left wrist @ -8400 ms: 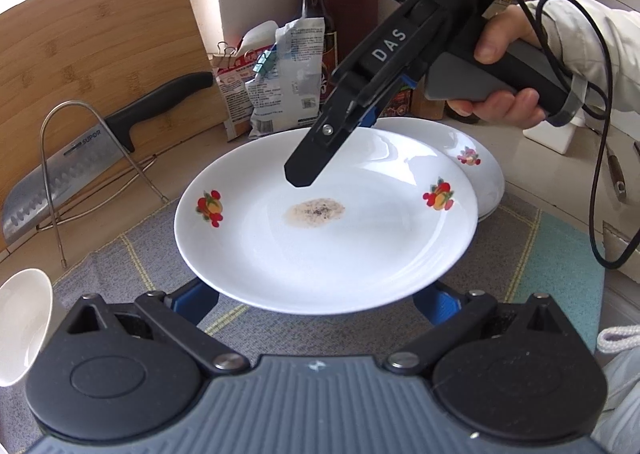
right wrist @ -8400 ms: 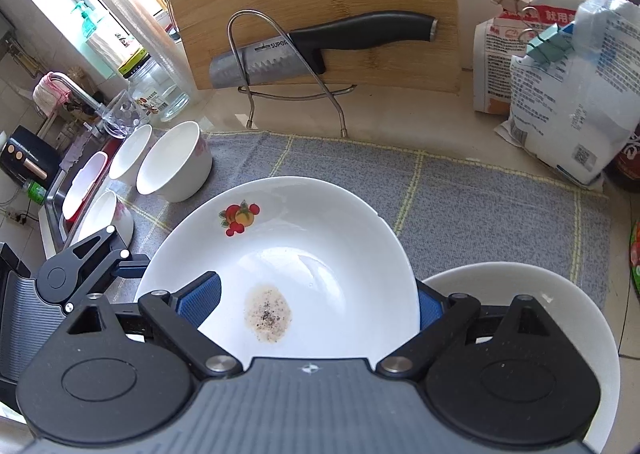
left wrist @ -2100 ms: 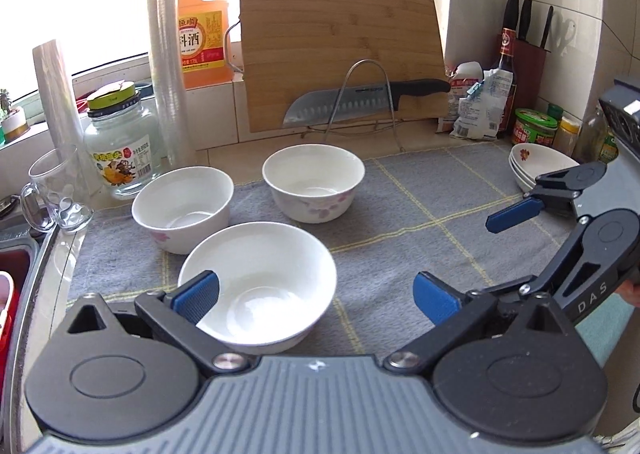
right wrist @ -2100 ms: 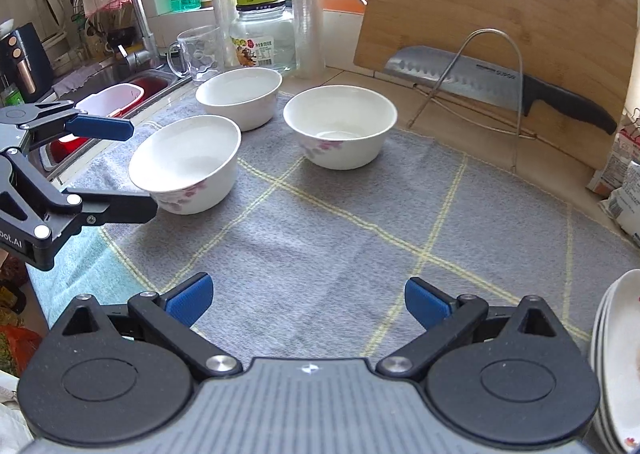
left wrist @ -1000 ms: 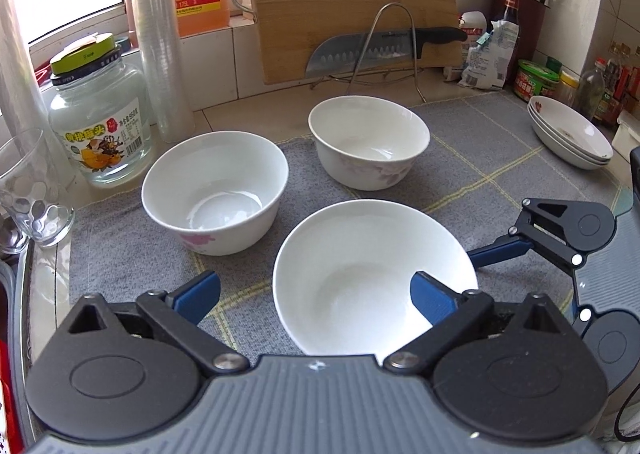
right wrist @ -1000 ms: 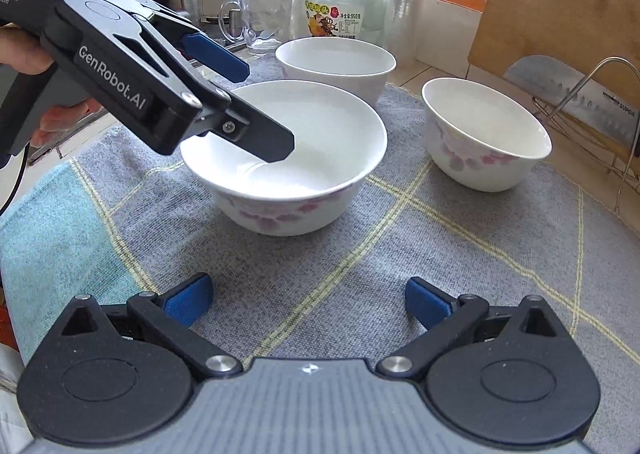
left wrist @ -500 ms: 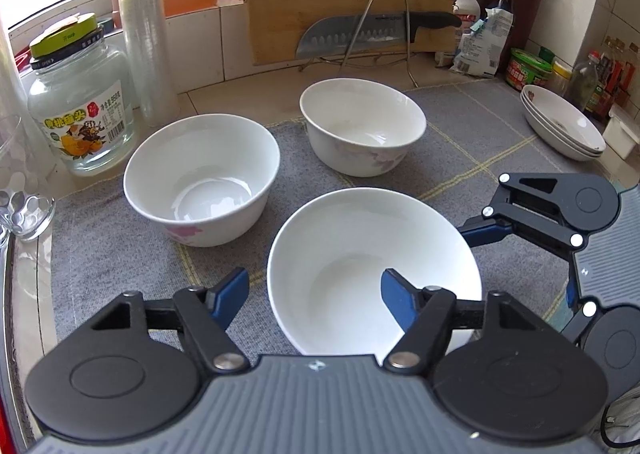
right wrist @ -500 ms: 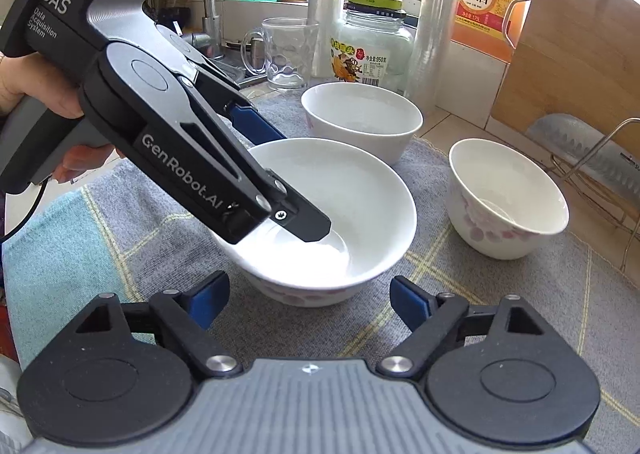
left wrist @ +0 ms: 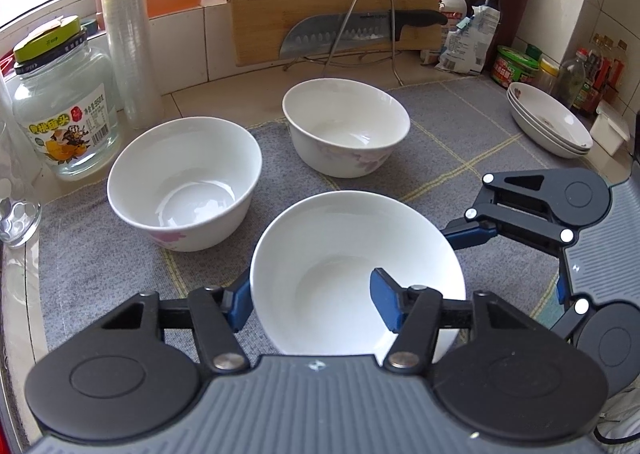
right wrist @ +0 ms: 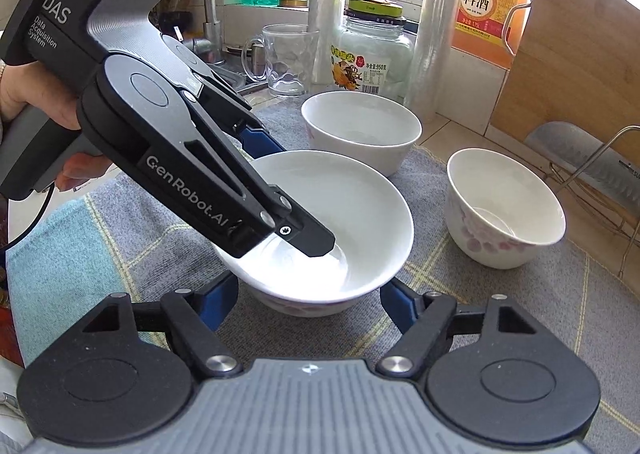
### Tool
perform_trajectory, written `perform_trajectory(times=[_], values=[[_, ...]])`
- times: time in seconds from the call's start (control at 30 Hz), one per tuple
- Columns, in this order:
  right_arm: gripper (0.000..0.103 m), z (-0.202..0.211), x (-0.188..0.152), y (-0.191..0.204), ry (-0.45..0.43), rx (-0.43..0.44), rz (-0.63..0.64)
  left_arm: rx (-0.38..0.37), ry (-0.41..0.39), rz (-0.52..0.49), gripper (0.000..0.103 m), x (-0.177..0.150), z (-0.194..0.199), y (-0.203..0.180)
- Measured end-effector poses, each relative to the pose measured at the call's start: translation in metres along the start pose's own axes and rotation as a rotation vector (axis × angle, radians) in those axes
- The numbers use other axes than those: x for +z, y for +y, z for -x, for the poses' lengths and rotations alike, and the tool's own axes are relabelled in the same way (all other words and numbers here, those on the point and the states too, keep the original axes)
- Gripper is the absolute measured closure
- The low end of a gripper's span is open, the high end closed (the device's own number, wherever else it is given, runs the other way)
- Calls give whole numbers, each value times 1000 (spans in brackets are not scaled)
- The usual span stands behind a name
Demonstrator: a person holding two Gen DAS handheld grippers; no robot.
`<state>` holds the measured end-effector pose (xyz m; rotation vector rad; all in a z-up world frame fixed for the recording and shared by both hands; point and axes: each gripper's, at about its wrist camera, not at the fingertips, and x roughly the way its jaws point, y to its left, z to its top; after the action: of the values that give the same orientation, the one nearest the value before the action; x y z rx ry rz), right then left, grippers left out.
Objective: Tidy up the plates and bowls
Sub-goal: 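Grasp the rim of the nearest white bowl with the left gripper, then carry the white bowl with the left gripper toward the plate stack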
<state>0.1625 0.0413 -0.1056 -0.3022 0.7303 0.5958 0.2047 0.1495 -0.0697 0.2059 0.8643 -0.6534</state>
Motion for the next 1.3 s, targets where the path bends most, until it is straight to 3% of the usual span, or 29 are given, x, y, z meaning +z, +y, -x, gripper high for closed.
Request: perform_trajectory(times=[0.5, 1.3], values=[[21, 19, -5, -6, 31, -7, -21, -30, -2, -29, 43, 3, 4, -19], [21, 98, -65, -44, 76, -145, -162, -194, -8, -165, 44, 32, -22, -118]])
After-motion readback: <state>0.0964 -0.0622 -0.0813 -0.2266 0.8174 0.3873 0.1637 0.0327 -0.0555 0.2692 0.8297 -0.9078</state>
